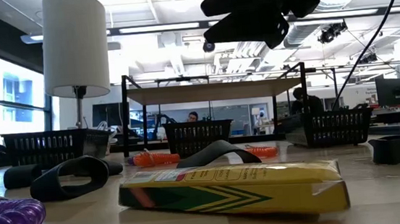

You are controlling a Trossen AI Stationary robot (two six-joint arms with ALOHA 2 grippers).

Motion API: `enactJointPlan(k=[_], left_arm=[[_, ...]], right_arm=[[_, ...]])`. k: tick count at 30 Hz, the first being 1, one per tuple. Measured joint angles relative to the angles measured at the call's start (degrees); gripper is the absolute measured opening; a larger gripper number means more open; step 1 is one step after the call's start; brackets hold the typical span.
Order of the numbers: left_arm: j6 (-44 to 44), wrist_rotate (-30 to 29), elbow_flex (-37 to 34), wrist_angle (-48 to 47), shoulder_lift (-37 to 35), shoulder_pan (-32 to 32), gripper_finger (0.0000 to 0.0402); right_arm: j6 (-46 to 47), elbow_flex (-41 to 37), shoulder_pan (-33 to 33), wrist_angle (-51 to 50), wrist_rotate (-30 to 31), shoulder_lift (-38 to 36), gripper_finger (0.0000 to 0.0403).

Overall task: Pick & Place Office Desk Supplies
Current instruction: Put the blue spring keychain into the right black bin

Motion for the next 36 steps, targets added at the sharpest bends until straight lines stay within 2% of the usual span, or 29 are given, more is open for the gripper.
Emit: enactJointPlan(k=[4,18,31,36], left_arm=[[-3.3,0.0,-0.3,-0.1,0.0,0.0,0.0232],[-6.5,1.9,-1.3,0.6,0.0,0.0,0.0232],[-9.0,2.9,-5.1,6.3,-0.2,0.0,0.0231],[-8.9,3.1,-5.1,6.5,-0.1,0.0,0.0202]], right_arm=[[0.0,0.0,0.0,0.0,0.0,0.0,0.0219],[1.1,0.0,0.0,0.0,0.0,0.0,0.0219],[1.2,0.0,0.0,0.0,0.0,0.0,0.0219],[1.2,0.0,0.0,0.0,0.0,0.0,0.0219]])
